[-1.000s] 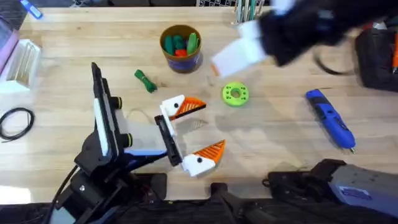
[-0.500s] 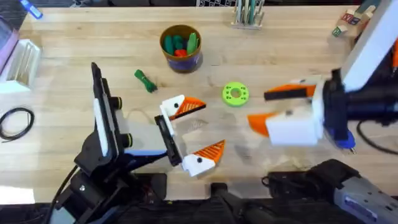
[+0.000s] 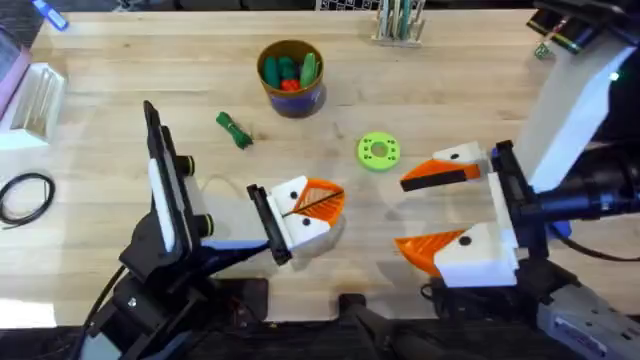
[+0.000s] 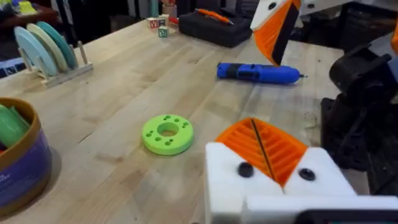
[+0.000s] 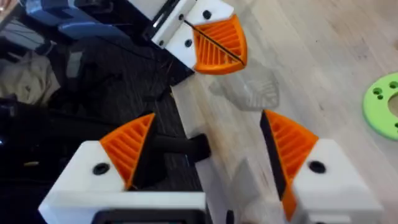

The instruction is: Pick up the gripper from the table and insert it into the empty holder that is missing its gripper. Then pick up a screw, insert it into the mounting hole, and use the screwdriver to tighten it. Finally, clean up the table by picking up the vegetable and placing it into the bucket.

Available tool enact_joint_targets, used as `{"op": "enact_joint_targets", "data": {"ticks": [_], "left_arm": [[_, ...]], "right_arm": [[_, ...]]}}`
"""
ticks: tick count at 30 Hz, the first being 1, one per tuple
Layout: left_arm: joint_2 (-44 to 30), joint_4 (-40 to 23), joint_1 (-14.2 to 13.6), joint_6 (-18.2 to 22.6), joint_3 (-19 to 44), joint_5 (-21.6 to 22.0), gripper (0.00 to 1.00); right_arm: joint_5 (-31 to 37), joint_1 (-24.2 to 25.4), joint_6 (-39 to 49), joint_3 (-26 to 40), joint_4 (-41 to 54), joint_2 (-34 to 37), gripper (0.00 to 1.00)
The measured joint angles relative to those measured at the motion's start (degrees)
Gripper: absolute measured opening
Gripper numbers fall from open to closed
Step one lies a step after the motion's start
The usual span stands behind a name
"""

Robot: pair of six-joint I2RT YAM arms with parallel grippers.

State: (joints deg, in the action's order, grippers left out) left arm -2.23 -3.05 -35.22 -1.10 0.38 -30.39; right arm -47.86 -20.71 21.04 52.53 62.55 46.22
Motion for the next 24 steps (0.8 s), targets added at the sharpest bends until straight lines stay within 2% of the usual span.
{"op": "enact_joint_targets", "data": {"ticks": [2,10,13,18,24], "left_arm": [[0.0,0.0,0.0,0.2,0.0,0.2,0.009],[0.0,0.0,0.0,0.0,0.0,1.8,0.005],[0.0,0.0,0.0,-0.2,0.0,1.9,0.005],[0.0,0.0,0.0,-0.2,0.0,2.0,0.005],[0.0,0.0,0.0,-0.2,0.0,2.1,0.005]], "right_arm": [[0.1,0.0,0.8,0.0,-0.3,0.0,0.991],[0.7,0.0,2.1,0.0,-5.3,0.0,0.99],[3.3,0.0,1.9,0.0,-7.7,0.0,0.991],[17.2,1.1,-2.7,0.0,-10.5,1.4,0.991],[39.5,8.0,-8.1,0.0,-11.9,9.2,0.991]]}}
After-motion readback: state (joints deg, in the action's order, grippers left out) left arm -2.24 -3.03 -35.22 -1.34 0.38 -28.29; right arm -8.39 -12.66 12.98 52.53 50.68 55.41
